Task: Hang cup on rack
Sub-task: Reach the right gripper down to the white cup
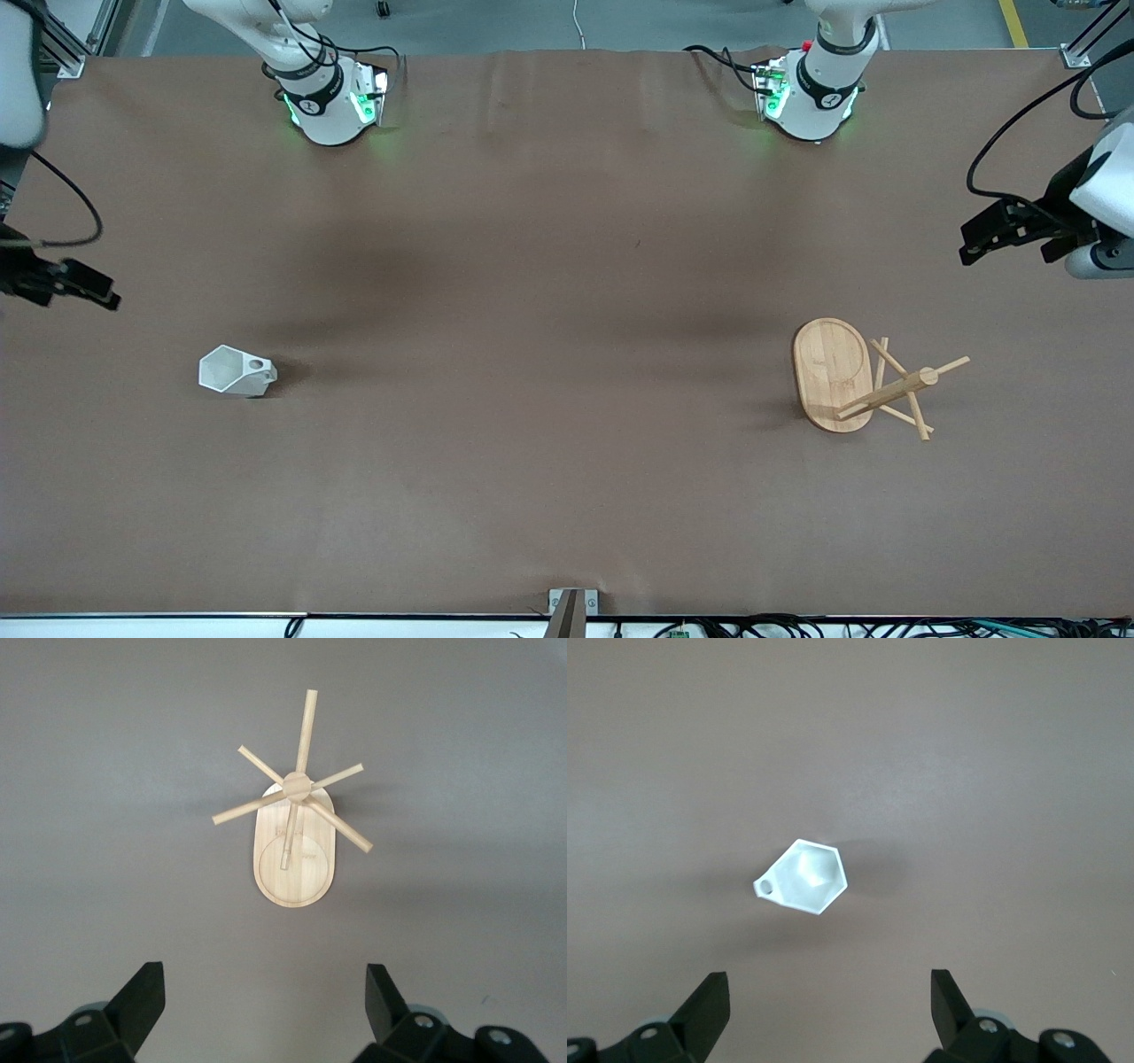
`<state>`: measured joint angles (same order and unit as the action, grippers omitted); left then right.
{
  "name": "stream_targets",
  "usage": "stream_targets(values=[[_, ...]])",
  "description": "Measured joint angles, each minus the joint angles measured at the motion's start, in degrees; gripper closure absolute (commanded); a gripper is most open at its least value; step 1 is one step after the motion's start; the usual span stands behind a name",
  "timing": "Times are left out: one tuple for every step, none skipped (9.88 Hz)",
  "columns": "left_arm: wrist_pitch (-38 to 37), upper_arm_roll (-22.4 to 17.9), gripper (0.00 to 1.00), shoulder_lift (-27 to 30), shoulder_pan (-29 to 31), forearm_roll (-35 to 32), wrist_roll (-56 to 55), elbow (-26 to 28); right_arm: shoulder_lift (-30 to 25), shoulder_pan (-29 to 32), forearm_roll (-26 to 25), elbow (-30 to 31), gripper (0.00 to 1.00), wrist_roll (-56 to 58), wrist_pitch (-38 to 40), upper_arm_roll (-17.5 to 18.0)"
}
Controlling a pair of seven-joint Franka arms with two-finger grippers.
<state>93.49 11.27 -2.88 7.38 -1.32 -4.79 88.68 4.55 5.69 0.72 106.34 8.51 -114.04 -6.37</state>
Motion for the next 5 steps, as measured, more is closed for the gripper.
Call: stream_targets(values=[[1.19,-0.01,0.0,-0.89,0.0,0.0,-0.01,0.37,1.7,0.07,-0.02,1.69,0.0,1.37,-2.33,0.0],[3.79,-0.03,0.0,-1.94,0.01,0.0,-0.02,1.52,3.64,0.09,-0.02,2.47,0.0,3.42,-3.9,0.01],[6.91,-0.07,0.0,-3.06,0.07,0.0,-0.09,3.05,5.53,0.09,-0.02,2.96,0.0,4.87,-5.8,0.01],[8.94,-0.12,0.0,-4.35,0.28,0.0,-0.1,4.07,7.18,0.1,-0.02,3.91,0.0,5.68,-8.79,0.03],[10.04,-0.19,0.0,-5.61,0.47,0.0,-0.1,4.49,8.22,0.1,-0.02,5.86,0.0,5.97,-12.83,0.06]])
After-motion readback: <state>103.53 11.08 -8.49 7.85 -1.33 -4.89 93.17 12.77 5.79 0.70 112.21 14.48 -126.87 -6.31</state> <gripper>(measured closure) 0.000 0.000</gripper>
